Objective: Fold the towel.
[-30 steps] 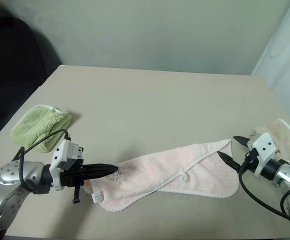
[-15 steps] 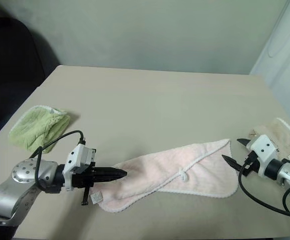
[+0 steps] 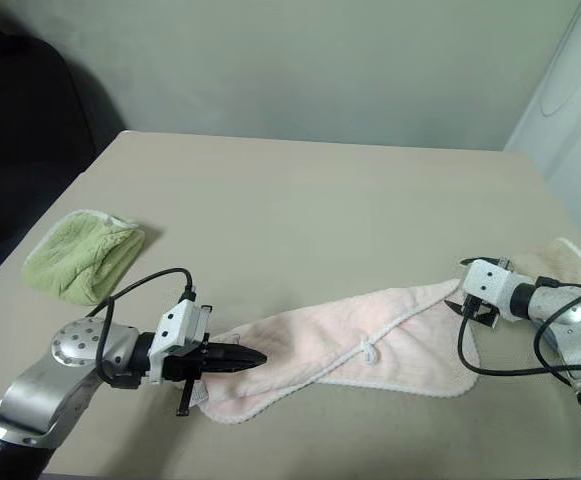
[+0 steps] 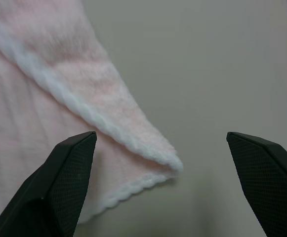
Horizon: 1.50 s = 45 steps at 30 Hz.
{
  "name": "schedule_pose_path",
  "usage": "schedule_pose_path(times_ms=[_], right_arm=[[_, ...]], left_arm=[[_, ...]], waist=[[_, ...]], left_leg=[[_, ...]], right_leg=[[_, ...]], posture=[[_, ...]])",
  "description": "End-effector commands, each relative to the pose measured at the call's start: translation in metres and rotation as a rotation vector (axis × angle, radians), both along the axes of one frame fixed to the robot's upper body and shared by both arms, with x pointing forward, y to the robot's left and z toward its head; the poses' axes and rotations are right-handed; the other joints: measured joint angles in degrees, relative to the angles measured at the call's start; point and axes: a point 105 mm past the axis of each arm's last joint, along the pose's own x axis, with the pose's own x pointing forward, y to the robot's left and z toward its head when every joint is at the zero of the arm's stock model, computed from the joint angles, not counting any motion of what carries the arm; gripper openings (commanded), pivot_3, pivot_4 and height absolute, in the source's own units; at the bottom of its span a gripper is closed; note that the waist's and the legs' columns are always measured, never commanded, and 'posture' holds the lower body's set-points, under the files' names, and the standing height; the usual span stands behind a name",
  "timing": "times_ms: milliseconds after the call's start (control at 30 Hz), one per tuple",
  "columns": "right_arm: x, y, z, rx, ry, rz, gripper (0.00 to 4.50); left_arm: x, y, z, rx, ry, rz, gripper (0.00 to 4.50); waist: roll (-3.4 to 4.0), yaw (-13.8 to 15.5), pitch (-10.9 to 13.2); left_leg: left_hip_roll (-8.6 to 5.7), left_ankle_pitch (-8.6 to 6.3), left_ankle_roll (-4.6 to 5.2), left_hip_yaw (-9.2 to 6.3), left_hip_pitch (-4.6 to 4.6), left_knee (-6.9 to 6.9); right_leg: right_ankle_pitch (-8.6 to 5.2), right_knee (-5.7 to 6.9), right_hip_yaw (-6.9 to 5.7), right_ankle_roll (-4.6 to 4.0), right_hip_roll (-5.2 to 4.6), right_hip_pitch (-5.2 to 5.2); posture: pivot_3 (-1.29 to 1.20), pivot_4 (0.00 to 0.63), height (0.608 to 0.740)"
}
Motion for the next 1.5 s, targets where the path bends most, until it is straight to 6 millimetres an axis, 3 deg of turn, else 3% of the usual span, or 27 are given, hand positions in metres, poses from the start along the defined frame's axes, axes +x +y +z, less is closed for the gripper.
schedule_pose_path(times_ms=[33,267,333,400,733,933,967,1033,1267,1500], right_arm=[[0.007,-0.007,0.007,-0.087,-0.026,0.033,4.46],[0.021,-0.009,0.012,-0.131,-0.047,0.067,4.46],[0.022,-0.009,0.009,-0.141,-0.042,0.078,4.10],[0.023,-0.007,0.008,-0.140,-0.039,0.087,3.56],[0.020,0.001,0.004,-0.084,-0.021,0.115,0.03],[0.022,0.004,0.003,-0.099,-0.054,0.118,0.03],[0.023,0.005,0.003,-0.095,-0.057,0.117,0.01],[0.025,0.008,0.004,-0.082,-0.073,0.113,0.00],[0.025,0.016,0.004,-0.055,-0.092,0.119,0.00],[0.020,0.018,0.003,-0.044,-0.098,0.112,0.00]], left_arm=[[-0.001,-0.003,0.006,-0.007,-0.039,-0.017,0.00],[-0.007,0.000,0.004,-0.009,-0.041,0.019,0.00],[-0.008,0.001,0.003,-0.008,-0.040,0.026,0.00],[-0.008,0.002,0.003,-0.008,-0.041,0.034,0.00],[-0.001,0.010,0.007,0.009,-0.073,0.078,0.00],[0.002,0.021,0.014,0.091,-0.129,0.037,0.00],[0.001,0.024,0.014,0.112,-0.124,0.017,0.18],[-0.012,0.032,0.013,0.181,-0.065,-0.079,0.57],[-0.031,0.043,0.010,0.365,-0.057,-0.297,3.04],[-0.044,0.041,-0.002,0.484,-0.094,-0.499,3.04]], waist=[[0.00,0.0,0.0],[0.00,-0.1,0.0],[0.00,0.0,0.0],[0.01,0.0,0.0],[0.01,0.1,0.0],[0.01,0.0,0.0],[0.01,0.0,0.0],[-0.02,0.0,0.0],[-0.02,0.0,0.0],[0.00,0.0,0.0]], left_leg=[[0.01,0.00,0.00,0.00,0.02,0.00],[0.11,-0.01,-0.01,0.03,0.05,-0.04],[0.15,-0.01,-0.02,0.03,0.06,-0.04],[0.16,-0.01,-0.02,0.04,0.06,-0.04],[0.18,-0.02,-0.03,0.08,0.07,-0.04],[0.20,-0.02,-0.03,0.08,0.07,-0.04],[0.21,-0.03,-0.04,0.08,0.08,-0.04],[0.22,-0.04,-0.06,0.08,0.08,-0.05],[0.27,-0.12,-0.07,0.06,0.05,-0.06],[0.29,-0.21,-0.07,0.05,0.03,-0.05]], right_leg=[[0.03,0.00,0.00,0.05,-0.01,0.00],[0.09,-0.01,-0.01,0.11,0.00,0.00],[0.09,-0.01,-0.02,0.11,0.01,0.01],[0.10,-0.02,-0.03,0.10,0.01,0.02],[0.10,-0.02,-0.03,0.09,0.01,0.02],[0.11,-0.02,-0.03,0.07,0.02,0.01],[0.12,-0.02,-0.03,0.07,0.02,0.01],[0.12,-0.02,-0.03,0.07,0.02,0.01],[0.14,-0.06,-0.02,0.03,0.03,-0.04],[0.14,-0.10,-0.02,0.02,0.02,-0.07]], posture=[[0.00,0.150,0.740],[0.00,0.150,0.740],[0.00,0.150,0.740],[0.00,0.150,0.740],[0.00,0.150,0.740],[0.00,0.150,0.740],[0.00,0.150,0.740],[0.00,0.150,0.740],[0.00,0.150,0.740],[0.00,0.150,0.740]])
